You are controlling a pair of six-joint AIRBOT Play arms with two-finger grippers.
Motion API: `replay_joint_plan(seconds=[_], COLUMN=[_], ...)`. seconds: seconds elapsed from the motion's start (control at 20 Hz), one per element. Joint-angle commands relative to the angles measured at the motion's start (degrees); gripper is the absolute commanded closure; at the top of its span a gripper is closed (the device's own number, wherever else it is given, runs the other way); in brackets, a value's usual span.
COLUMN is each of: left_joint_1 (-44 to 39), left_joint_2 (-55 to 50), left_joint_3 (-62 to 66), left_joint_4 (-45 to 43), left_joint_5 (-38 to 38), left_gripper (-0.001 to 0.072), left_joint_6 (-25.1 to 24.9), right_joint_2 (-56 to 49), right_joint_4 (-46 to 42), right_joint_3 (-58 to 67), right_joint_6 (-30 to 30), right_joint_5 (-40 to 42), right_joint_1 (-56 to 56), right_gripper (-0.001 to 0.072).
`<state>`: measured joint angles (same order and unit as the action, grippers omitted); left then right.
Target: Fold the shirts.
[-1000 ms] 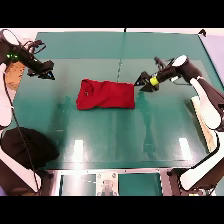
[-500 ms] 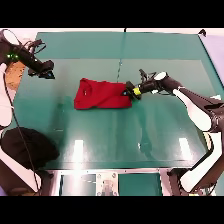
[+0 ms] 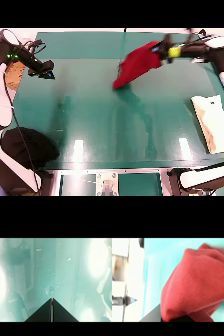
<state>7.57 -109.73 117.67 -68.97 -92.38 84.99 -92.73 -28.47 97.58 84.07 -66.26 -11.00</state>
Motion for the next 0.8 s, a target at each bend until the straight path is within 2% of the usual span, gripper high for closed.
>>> replay_joint_plan(seconds=[0.0,0.25,0.45,0.6,0.75], left_joint_1=[0.0,0.0,0.0,0.0,0.0], left_joint_2=[0.0,0.0,0.0,0.0,0.0], left_joint_3=[0.0,0.0,0.0,0.0,0.0], left_joint_4=[0.2,0.5,0.6,0.7,0.9], left_joint_5=[-0.3,-0.2,-0.3,-0.3,-1.4], left_gripper=[0.0688,0.0688,0.0688,0.0688,0.0687], left_joint_6=[0.0,0.0,0.3,0.5,0.5], right_joint_2=[4.7,5.5,5.6,6.4,8.0], right_joint_4=[0.0,-4.2,-8.9,-14.7,-25.0], right_joint_3=[1.9,1.9,1.9,1.9,1.8], right_joint_6=[2.7,4.1,6.1,10.6,16.5], right_joint_5=[-2.6,-5.0,-8.3,-12.4,-16.9], right_joint_1=[-13.2,-31.6,-41.3,-45.1,-46.8], right_gripper=[0.0688,0.0688,0.0688,0.0688,0.0689])
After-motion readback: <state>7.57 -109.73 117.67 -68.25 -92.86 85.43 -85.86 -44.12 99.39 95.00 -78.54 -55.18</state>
